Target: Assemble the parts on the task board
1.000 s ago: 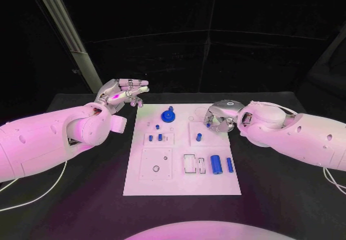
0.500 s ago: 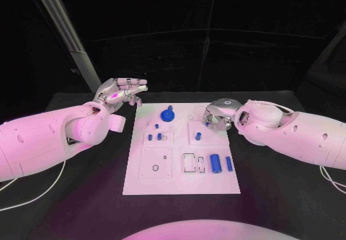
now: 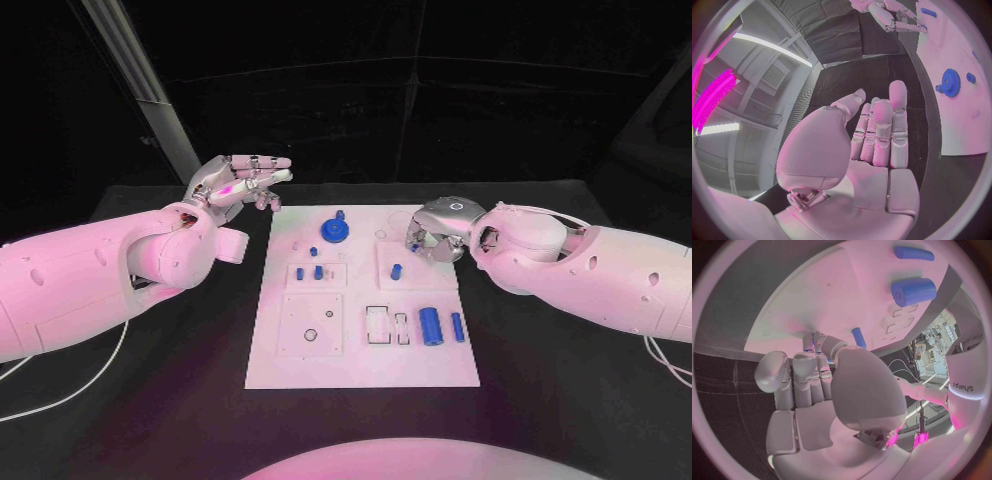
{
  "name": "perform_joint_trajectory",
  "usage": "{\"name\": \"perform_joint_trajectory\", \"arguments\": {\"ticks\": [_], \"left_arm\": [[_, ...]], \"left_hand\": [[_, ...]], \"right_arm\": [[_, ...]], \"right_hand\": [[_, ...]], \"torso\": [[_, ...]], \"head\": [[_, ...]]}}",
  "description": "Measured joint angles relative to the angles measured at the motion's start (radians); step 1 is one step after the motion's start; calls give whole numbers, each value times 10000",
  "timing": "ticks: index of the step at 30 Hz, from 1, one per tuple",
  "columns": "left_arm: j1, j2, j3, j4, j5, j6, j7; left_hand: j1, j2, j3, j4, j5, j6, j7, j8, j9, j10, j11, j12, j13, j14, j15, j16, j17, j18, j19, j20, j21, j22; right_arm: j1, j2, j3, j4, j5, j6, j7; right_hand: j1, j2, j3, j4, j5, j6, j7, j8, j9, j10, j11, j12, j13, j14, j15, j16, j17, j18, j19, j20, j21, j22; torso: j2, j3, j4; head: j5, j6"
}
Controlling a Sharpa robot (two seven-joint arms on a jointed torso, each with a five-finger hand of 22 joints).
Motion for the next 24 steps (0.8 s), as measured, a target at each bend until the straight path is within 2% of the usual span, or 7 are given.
{"name": "perform_joint_trajectory", "arguments": {"ticks": [16, 20, 24], "left_arm": [[0, -9, 0, -83, 6, 12, 0], [-1, -2, -1, -86, 7, 12, 0], [-1, 14, -1, -89, 9, 13, -1]], "left_hand": [[0, 0, 0, 0, 0, 0, 0, 0, 1, 0, 0, 40, -1, -20, -20, 1, -25, 0, 0, 0, 0, -4], [0, 0, 0, 0, 0, 0, 0, 0, 1, 0, 0, 40, -1, -20, -20, 1, -30, 0, 0, 0, 0, -9], [0, 0, 0, 0, 0, 0, 0, -1, 1, 0, 0, 40, -1, -20, -20, 1, -30, 0, 0, 0, 0, -8]], "right_arm": [[8, -660, 13, 965, 140, -1184, -143], [13, -845, 18, 1399, 310, -1379, -146], [14, -841, 20, 1877, 496, -1518, -145]], "right_hand": [[0, -2, 65, -66, 46, -7, -6, -10, -3, -1, 0, -1, -25, -1, 0, 0, 24, 2, 69, 0, 128, 214], [0, -2, 65, -66, 46, -9, -8, -11, -7, -1, 1, -1, -26, -1, 0, 0, 23, 3, 69, 0, 128, 220], [-1, -3, 65, -67, 46, 9, 10, -38, -16, -1, 1, -1, -26, -2, -1, 0, 33, 3, 69, 0, 127, 231]], "torso": [[-6, -6, 1], [-10, -11, 1], [-10, -11, 1]], "head": [[-10, 46], [-12, 58], [45, 66]]}}
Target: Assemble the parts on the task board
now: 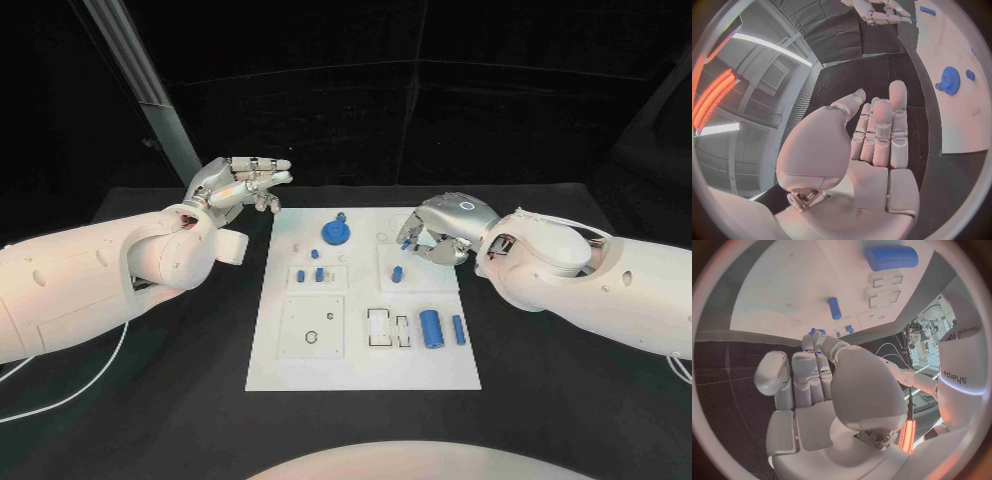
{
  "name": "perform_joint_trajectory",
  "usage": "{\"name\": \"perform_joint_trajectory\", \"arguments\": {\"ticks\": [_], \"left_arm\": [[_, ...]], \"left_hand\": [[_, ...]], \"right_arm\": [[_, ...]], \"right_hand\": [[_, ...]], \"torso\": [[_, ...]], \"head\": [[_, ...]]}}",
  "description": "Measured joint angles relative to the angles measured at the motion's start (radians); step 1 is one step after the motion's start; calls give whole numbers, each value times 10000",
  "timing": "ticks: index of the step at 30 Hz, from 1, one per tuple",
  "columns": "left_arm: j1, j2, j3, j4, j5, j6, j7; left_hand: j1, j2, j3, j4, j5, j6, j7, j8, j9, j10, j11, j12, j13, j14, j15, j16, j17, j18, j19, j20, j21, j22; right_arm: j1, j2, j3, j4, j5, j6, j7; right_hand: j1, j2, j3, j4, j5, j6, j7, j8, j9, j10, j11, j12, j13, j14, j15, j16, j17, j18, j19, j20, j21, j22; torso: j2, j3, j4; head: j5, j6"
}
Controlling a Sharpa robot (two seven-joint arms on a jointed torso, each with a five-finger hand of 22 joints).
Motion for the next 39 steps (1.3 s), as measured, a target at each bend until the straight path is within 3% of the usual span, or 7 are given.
{"name": "perform_joint_trajectory", "arguments": {"ticks": [5, 10, 14, 21, 26, 39], "left_arm": [[0, 90, -1, -22, 2, 4, -8], [0, 209, -1, -57, 3, 14, -16], [0, 305, -1, -72, 4, 27, -25], [1, 405, -2, -89, 5, 40, -44], [3, 458, -2, -93, 5, 44, -59], [5, 538, -2, -133, 6, 66, -89]], "left_hand": [[0, 0, 0, 0, 0, 0, 0, 0, 0, 0, 0, 0, 0, 0, 0, 0, 0, 0, 0, 0, 0, 1], [0, 0, 0, 0, 0, -36, 36, 0, 1, 0, 0, 0, 0, -36, 36, 0, -21, -1, 0, 0, 0, 1], [0, 0, 0, 0, 0, -36, 36, 0, 1, 0, 0, 0, 0, -36, 36, 1, -21, -1, 0, 0, 0, 2], [0, 0, 0, 0, 0, -36, 36, 0, 1, -36, 36, 0, 0, -36, 36, 1, -20, -1, 0, 0, 0, -6], [0, 0, 0, 0, 0, -36, 36, 0, 1, -36, 36, 0, -1, -36, 36, 1, -20, -1, 0, 0, 0, -6], [0, 0, 0, 0, 0, -36, 36, 0, 1, -36, 36, 0, -1, -36, 36, 1, -33, -1, 0, 0, 0, -4]], "right_arm": [[0, 458, -1, 437, 215, -82, 47], [-18, 1098, -10, 490, 355, -60, 116], [-239, 1535, -21, 492, 430, 38, 187], [-597, 2086, -287, 324, 524, 392, 304], [-761, 2392, -358, 64, 560, 701, 361], [-838, 2536, -374, -109, 445, 1221, 362]], "right_hand": [[0, -1, 0, 0, -1, 10, 10, -26, -8, 0, 0, -40, 0, 0, 0, 53, 9, 1, 0, 0, -1, -1], [-1, -2, 22, -23, -1, 10, 10, -29, -8, -1, 0, -41, -10, 0, 0, 56, 15, 1, 0, 0, -1, -2], [-1, -2, 22, -23, 37, 10, 10, -30, -8, -1, 1, -41, -12, -1, 0, 56, 34, 0, -1, 0, 35, -2], [-1, -3, 46, -48, 55, 8, 9, -71, -6, -2, 2, -41, -19, -1, 0, 56, 33, 1, -1, 1, 34, -3], [-1, -4, 46, -48, 55, 6, 7, -82, -7, -2, 2, -90, -19, 0, 0, 56, 12, 1, -1, 1, 35, -3], [-2, -5, 46, -48, 54, -3, -1, -117, -9, -2, 2, -90, -19, -1, 0, 56, 9, 1, -1, 1, 34, -4]], "torso": [[0, 1, 9], [4, -10, 22], [10, -23, 34], [22, -30, 35], [32, -20, 25], [19, -5, 18]], "head": [[106, -1], [254, -61], [395, -117], [594, -211], [678, -248], [780, -371]]}}
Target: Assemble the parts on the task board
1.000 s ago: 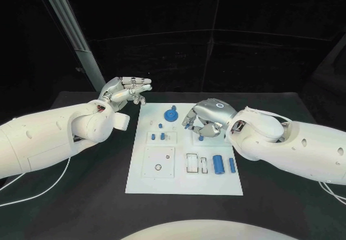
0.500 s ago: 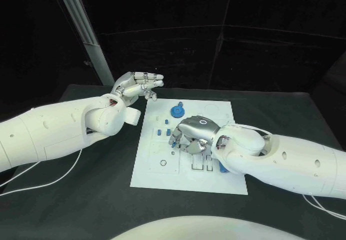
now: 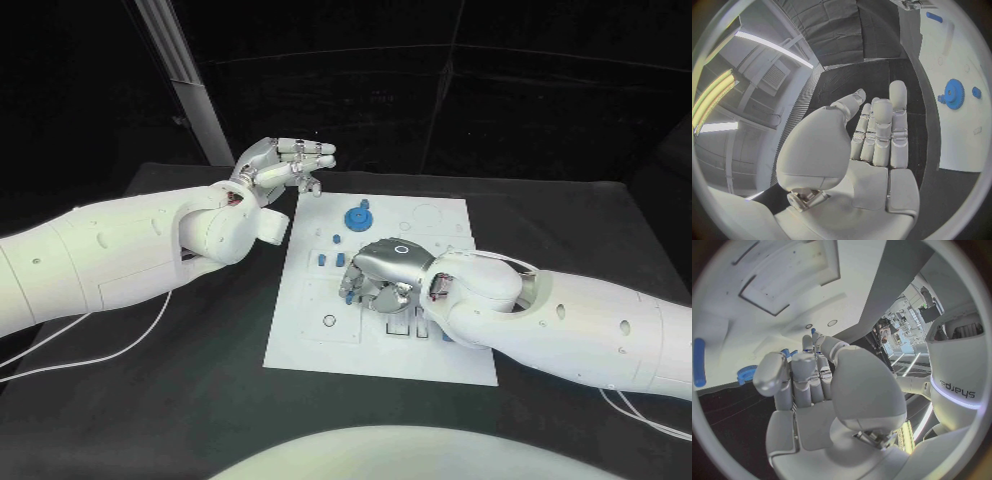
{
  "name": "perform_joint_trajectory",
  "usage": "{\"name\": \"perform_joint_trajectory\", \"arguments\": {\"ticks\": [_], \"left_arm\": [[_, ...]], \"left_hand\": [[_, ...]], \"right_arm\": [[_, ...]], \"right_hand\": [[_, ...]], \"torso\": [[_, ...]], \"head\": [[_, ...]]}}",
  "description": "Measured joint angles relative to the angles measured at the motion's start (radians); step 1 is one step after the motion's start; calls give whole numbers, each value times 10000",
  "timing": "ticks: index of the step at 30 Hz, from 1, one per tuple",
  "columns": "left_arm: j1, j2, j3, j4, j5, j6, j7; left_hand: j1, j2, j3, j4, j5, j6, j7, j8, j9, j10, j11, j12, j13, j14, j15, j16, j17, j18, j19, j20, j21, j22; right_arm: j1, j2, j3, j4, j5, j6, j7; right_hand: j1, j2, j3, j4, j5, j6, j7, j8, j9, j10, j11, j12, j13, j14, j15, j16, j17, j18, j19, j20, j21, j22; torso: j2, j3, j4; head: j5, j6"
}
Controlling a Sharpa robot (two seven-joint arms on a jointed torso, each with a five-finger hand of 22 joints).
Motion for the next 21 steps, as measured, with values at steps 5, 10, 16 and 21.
{"name": "perform_joint_trajectory", "arguments": {"ticks": [5, 10, 16, 21], "left_arm": [[0, 7, 0, -10, 1, 13, -10], [0, 7, 0, -31, 1, 22, -20], [0, 7, 0, -38, 2, 33, -33], [0, 7, 0, -39, 2, 42, -45]], "left_hand": [[0, 0, 0, 0, 0, 0, 0, 0, 0, 0, 0, 0, 0, 0, 0, 0, 0, 0, 0, 0, 0, 1], [0, 0, 0, 0, 0, 0, 0, 0, 0, 0, 0, 0, 0, 0, 0, 0, -16, 0, 0, 0, 0, -6], [0, 0, 0, 0, 0, 0, 0, 0, 0, 0, 0, 0, 0, 0, 0, 0, -18, 0, 0, 0, 0, -9], [0, 0, 0, 0, 0, 0, 0, 0, 0, -37, -37, 0, 0, 0, 0, -39, -17, 0, -28, 28, 0, -8]], "right_arm": [[-4, -2, 0, 3, -132, 89, -32], [-6, -1, 0, 5, -249, 147, -67], [-8, 100, 0, -81, -372, 206, -128], [-17, 154, 0, -157, -481, 206, -202]], "right_hand": [[-2, 1, 0, 0, -1, -2, -2, -22, -3, 0, 0, 0, 0, 0, 0, 0, 0, 1, 0, 0, 0, 0], [-9, 8, 0, 0, -1, 0, 1, 12, -12, 0, 0, -1, 0, 0, 0, 0, 1, 1, 0, 0, 0, -1], [-59, 29, 0, 0, -3, 14, 15, 10, -11, -1, 1, -1, -10, 0, 0, 0, 1, 1, 0, 0, -1, 7], [-59, 29, 0, 0, -4, 14, 15, 8, -7, -1, 1, -1, -10, 0, 0, 0, 1, 1, 0, 0, 0, 7]], "torso": [[-2, 3, -2], [-4, 4, -2], [-6, 0, -2], [-6, -3, -2]], "head": [[11, -24], [14, -35], [18, -43], [18, -47]]}}
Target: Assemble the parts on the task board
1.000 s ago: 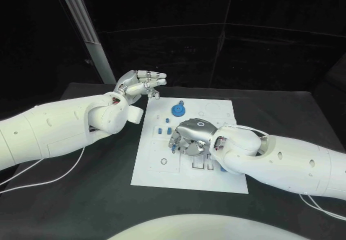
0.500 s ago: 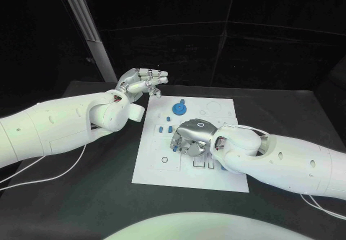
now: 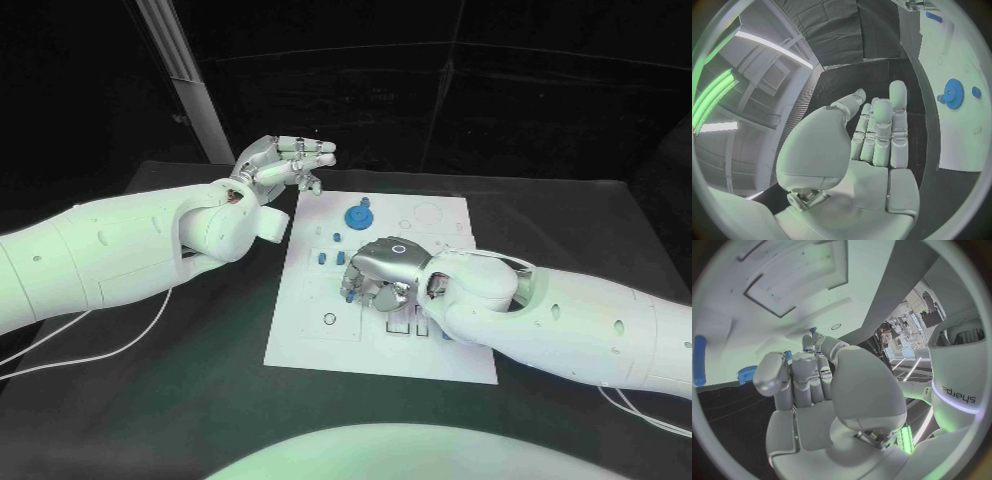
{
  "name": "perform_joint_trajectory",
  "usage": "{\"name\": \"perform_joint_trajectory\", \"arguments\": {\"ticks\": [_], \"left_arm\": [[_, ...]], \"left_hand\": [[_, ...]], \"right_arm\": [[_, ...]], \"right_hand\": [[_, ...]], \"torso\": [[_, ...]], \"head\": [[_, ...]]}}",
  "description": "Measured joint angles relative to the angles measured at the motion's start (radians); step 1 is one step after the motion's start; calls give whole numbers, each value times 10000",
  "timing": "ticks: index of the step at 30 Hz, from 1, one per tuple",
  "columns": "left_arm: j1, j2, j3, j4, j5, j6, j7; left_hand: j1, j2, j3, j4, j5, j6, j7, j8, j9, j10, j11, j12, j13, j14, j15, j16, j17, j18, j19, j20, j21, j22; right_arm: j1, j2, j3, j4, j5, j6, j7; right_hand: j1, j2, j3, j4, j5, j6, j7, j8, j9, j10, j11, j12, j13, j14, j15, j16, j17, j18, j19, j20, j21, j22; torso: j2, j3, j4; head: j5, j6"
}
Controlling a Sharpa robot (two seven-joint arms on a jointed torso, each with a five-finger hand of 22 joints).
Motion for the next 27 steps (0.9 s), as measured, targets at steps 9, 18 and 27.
{"name": "perform_joint_trajectory", "arguments": {"ticks": [9, 18, 27], "left_arm": [[0, -15, 0, 9, 1, 19, -19], [0, -41, 0, 17, 1, 37, -36], [0, -46, 0, 19, 1, 55, -56]], "left_hand": [[0, 0, 0, 0, 0, 0, -1, 0, -9, -36, 36, 38, 0, 0, 0, 0, -15, -1, 0, 0, 0, 1], [0, 0, 0, 0, 0, 0, 0, 0, -9, -35, 36, 38, 0, 0, 0, 0, -15, 0, 0, 0, 0, -6], [0, 0, 0, 0, 0, -38, 37, 0, -8, -35, 36, 38, 0, 0, 0, 0, -14, -1, 0, 0, -40, -5]], "right_arm": [[-9, 76, 0, -34, -189, 86, -110], [-14, 154, 7, -7, -336, 381, -185], [-26, 183, 8, 0, -475, 485, -220]], "right_hand": [[1, -1, 0, 0, 0, -1, -1, -11, 4, 0, 0, 0, 0, 0, 0, 0, 1, 0, 0, 0, 0, 0], [-38, -40, 0, 0, -1, -7, -7, -38, 4, -16, 16, 0, -6, 0, 0, 0, -26, 0, 0, 0, 0, -13], [-644, -243, -186, 189, 3, -654, 294, -272, -110, -694, 279, -488, -222, -242, 242, -356, -734, -2, -271, 160, -140, -442]], "torso": [[2, -7, 0], [2, -5, 6], [0, -4, -3]], "head": [[0, -33], [29, -64], [23, -71]]}}
